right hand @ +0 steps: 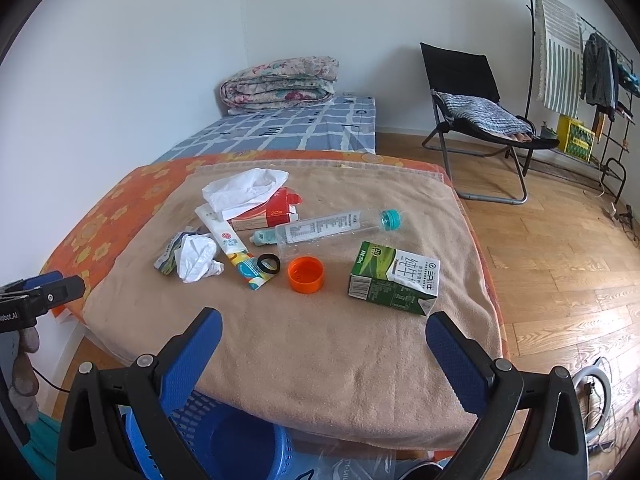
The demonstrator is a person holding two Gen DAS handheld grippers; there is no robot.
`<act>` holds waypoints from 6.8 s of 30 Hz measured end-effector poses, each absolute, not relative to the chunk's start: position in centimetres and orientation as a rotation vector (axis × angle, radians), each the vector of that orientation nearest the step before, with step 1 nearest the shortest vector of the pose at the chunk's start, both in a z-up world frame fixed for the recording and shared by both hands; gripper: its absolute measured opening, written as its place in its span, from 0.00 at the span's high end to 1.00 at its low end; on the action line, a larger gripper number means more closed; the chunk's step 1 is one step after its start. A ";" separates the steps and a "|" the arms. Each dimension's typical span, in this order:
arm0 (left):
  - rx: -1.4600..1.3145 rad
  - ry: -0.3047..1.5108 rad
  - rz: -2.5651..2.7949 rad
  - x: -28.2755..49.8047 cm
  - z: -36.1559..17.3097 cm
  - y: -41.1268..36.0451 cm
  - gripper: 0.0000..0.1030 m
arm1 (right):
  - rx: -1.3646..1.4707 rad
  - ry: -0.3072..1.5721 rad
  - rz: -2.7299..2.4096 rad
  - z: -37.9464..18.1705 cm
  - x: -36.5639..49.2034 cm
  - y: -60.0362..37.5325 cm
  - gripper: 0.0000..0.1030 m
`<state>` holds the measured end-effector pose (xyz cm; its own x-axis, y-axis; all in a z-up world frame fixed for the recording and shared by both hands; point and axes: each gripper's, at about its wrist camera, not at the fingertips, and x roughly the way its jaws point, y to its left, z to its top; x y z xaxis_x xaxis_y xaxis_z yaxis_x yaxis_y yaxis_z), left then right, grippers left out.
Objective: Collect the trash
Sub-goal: 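Grasp the white tissue with the left tool while the right tool grasps the milk carton, then carry tissue and carton to the blue basket and open both tools, then grasp the blue seaweed packet with the left tool while the right tool grasps the orange cap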
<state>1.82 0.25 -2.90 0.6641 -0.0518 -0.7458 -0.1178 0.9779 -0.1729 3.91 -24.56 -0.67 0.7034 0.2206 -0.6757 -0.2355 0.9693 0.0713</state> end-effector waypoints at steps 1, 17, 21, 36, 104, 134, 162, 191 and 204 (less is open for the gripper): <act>-0.208 0.848 0.034 2.0 -2.9 0.2 0.00 | -0.018 0.751 0.261 -0.8 4.0 -24.6 0.00; -0.179 0.917 0.005 5.9 -3.9 0.5 0.22 | -0.015 0.790 0.330 -0.4 8.5 -27.8 0.00; -0.239 0.950 -0.031 7.0 -4.3 0.4 0.22 | -0.013 0.820 0.339 -0.5 10.8 -28.7 0.00; -0.235 1.030 -0.041 13.1 -6.8 -1.0 0.37 | 0.011 0.956 0.380 -4.8 19.9 -29.5 0.03; -0.288 0.981 -0.109 10.0 -5.2 2.0 0.85 | -0.151 1.107 0.385 -9.2 15.4 -25.7 0.36; -0.318 1.059 -0.200 -1.4 -9.1 0.8 0.85 | -0.145 0.976 0.637 -6.7 0.7 -17.6 0.36; -0.267 1.267 -0.147 -4.3 -15.8 0.2 0.85 | -0.206 1.158 0.729 -12.0 -2.6 -14.5 0.35; -0.200 1.209 -0.112 -3.8 -14.3 -0.5 0.57 | -0.149 1.125 0.669 -11.3 -1.7 -15.5 0.18; -0.198 1.122 -0.085 -0.3 -10.7 1.4 0.47 | -0.095 1.056 0.671 -9.0 -0.6 -16.2 0.16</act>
